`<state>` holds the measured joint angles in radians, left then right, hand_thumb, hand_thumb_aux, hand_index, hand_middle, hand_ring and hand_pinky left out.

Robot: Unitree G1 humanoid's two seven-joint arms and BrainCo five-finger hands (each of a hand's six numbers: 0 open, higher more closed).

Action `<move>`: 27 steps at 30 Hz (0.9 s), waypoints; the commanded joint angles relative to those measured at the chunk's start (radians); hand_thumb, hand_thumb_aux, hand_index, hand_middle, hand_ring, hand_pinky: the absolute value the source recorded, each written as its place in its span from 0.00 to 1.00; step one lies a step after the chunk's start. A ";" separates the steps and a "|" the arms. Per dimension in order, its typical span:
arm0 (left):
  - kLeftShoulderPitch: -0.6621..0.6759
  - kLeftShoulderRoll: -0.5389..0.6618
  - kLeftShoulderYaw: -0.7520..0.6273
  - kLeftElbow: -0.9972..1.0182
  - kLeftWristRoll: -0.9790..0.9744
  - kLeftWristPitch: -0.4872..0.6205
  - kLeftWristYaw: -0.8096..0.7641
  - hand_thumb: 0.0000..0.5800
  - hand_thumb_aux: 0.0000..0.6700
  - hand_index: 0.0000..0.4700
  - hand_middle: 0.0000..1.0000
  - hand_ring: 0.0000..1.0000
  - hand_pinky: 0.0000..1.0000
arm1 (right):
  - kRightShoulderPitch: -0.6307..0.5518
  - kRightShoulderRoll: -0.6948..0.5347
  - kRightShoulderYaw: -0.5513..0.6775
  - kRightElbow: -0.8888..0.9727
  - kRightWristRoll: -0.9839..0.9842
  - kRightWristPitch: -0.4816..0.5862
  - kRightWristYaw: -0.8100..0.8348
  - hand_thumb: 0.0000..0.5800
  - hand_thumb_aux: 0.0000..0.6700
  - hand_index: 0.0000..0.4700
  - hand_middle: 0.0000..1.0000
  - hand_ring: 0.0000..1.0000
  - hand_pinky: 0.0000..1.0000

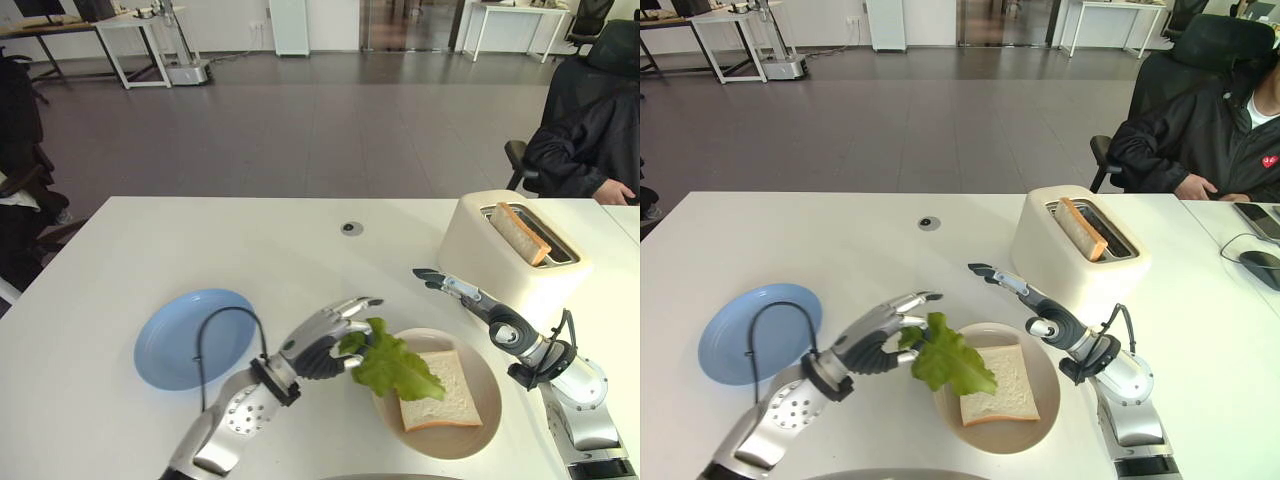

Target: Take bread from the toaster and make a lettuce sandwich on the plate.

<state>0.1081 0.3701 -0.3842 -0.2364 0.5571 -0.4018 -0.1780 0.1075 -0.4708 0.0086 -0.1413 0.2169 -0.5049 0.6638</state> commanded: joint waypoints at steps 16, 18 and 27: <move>-0.082 -0.120 -0.168 0.137 0.271 0.103 0.082 1.00 1.00 1.00 0.00 0.00 0.00 | -0.035 0.009 0.025 0.040 -0.007 -0.016 0.010 0.00 0.00 0.00 0.00 0.00 0.00; -0.084 -0.125 -0.172 0.146 0.275 0.105 0.096 1.00 1.00 1.00 0.00 0.00 0.00 | -0.040 0.012 0.029 0.048 -0.008 -0.020 0.011 0.00 0.00 0.00 0.00 0.00 0.00; -0.102 -0.143 -0.208 0.200 0.280 0.097 0.143 1.00 1.00 1.00 0.00 0.00 0.00 | -0.041 0.018 0.029 0.053 -0.011 -0.025 0.003 0.00 0.00 0.00 0.00 0.00 0.00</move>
<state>0.0221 0.2360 -0.5795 -0.0570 0.8242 -0.3057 -0.0476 0.0786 -0.4537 0.0353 -0.0945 0.2158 -0.5284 0.6647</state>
